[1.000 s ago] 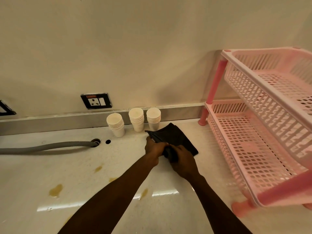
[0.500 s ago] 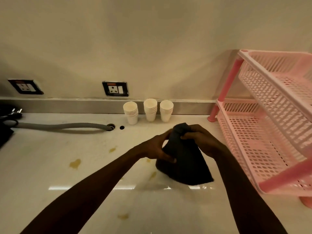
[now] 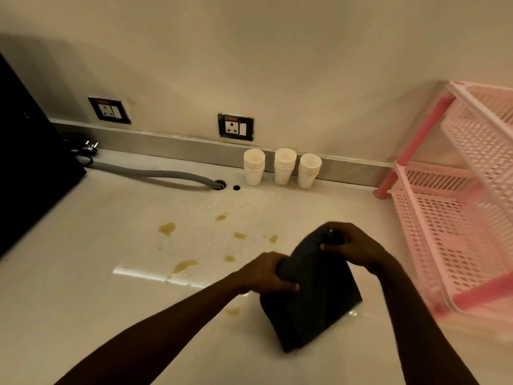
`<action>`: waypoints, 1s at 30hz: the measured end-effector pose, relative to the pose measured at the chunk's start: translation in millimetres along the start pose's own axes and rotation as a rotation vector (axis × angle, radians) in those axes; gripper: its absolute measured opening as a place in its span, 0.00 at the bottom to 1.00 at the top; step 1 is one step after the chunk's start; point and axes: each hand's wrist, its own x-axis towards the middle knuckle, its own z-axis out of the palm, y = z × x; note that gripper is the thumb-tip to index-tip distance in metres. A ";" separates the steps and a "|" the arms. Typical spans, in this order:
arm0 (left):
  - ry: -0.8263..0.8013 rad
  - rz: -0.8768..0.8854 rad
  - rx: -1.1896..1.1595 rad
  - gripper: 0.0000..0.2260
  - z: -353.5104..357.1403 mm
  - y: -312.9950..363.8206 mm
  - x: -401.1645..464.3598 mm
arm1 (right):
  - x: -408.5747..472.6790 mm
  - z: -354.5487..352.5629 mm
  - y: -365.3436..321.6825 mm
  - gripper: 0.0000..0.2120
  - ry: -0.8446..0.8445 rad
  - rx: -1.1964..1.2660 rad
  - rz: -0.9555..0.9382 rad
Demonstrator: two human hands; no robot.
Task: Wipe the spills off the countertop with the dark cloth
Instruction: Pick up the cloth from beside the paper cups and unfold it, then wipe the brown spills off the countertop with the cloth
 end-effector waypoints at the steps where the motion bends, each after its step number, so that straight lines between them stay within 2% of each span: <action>1: 0.111 -0.021 0.041 0.26 -1.1 -2.4 6.1 | 12.1 12.5 0.4 0.16 0.132 -0.027 0.004; 3: 0.287 -0.031 0.119 0.24 -5.9 -8.5 18.3 | 26.1 43.9 0.2 0.22 0.400 -0.072 0.009; 5: 0.395 -0.026 0.162 0.23 -11.6 -16.3 26.6 | 30.3 79.3 5.0 0.26 0.533 -0.142 -0.004; 8: 0.538 0.019 0.174 0.23 -19.9 -34.6 26.8 | 29.5 136.4 25.0 0.29 0.530 -0.189 0.009; 12: 0.745 0.053 0.165 0.20 -33.0 -82.4 0.3 | 28.4 188.3 51.2 0.51 0.430 -0.492 0.170; 14: 0.858 0.013 0.201 0.17 -41.7 -113.4 -22.4 | 30.7 194.7 51.8 0.57 0.465 -0.549 0.192; 16: 0.984 -0.025 0.240 0.15 -51.2 -144.3 -46.8 | 35.7 194.8 48.9 0.56 0.501 -0.561 0.193; 18: 1.100 -0.062 0.277 0.14 -61.4 -173.3 -71.4 | 41.8 194.1 47.6 0.50 0.518 -0.571 0.187; 20: 1.151 -0.120 0.316 0.16 -71.4 -197.9 -95.2 | 48.2 192.0 46.4 0.44 0.518 -0.585 0.193; 26: 1.044 -0.310 0.402 0.26 -89.3 -240.7 -131.9 | 73.9 188.2 25.3 0.32 0.430 -0.567 0.151; 30: 0.997 -0.328 0.409 0.28 -107.5 -247.0 -136.0 | 57.4 191.7 32.9 0.28 0.241 -0.594 -0.102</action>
